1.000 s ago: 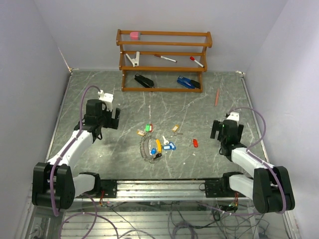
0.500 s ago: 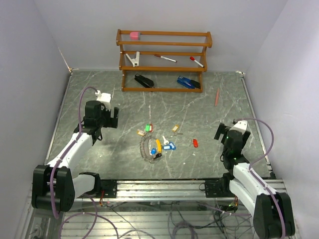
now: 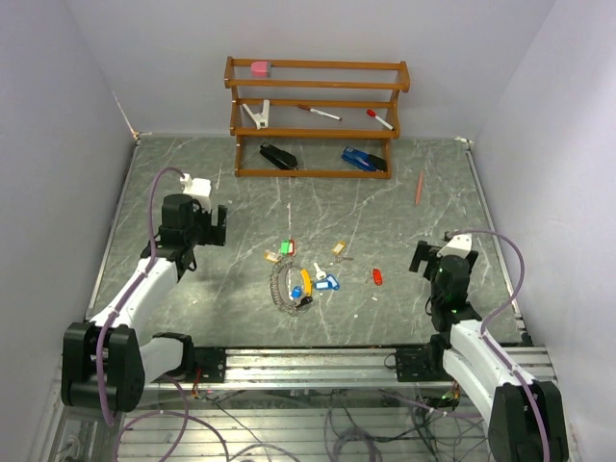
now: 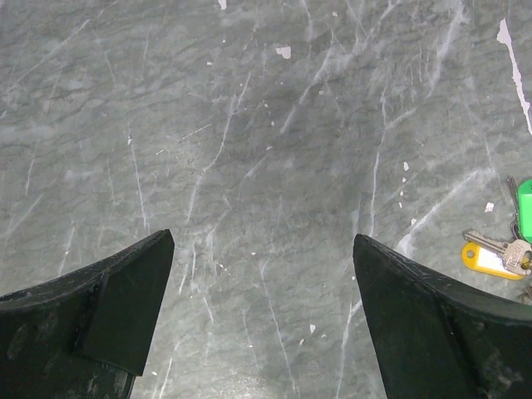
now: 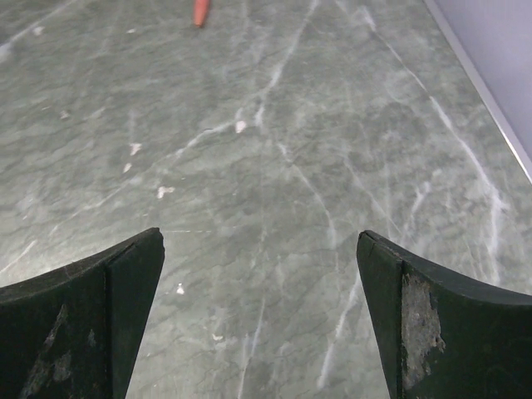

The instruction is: Put the keys on the keyring

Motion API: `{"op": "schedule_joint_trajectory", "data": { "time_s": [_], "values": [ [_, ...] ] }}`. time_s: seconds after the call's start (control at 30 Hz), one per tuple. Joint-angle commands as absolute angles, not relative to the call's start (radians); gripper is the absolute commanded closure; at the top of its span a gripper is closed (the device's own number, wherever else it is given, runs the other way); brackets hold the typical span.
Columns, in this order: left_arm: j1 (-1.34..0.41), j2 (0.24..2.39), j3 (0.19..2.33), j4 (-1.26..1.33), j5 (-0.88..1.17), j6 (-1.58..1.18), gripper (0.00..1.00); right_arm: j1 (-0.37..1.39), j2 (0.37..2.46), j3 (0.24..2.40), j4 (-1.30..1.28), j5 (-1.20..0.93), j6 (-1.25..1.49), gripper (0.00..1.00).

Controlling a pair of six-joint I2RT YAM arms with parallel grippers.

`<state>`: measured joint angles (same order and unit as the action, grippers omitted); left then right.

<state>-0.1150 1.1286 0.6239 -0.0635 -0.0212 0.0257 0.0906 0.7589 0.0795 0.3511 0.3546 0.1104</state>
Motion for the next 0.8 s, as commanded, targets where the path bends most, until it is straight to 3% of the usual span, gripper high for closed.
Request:
{"op": "schedule_joint_trajectory", "data": {
  "time_s": [0.0, 0.4, 0.77],
  "values": [
    [-0.101, 1.104, 0.612, -0.025, -0.020, 0.016, 0.00, 0.085, 0.712, 0.051, 0.392, 0.220, 0.038, 0.00],
    [-0.085, 1.081, 0.608, -0.032, -0.028, 0.016, 0.00, 0.086, 0.506, -0.046, 0.383, 0.113, -0.007, 0.01],
    [-0.072, 1.084, 0.604, -0.017, -0.015, 0.008, 0.00, 0.086, 0.495, -0.062, 0.393, 0.123, 0.002, 0.00]
  ]
}}
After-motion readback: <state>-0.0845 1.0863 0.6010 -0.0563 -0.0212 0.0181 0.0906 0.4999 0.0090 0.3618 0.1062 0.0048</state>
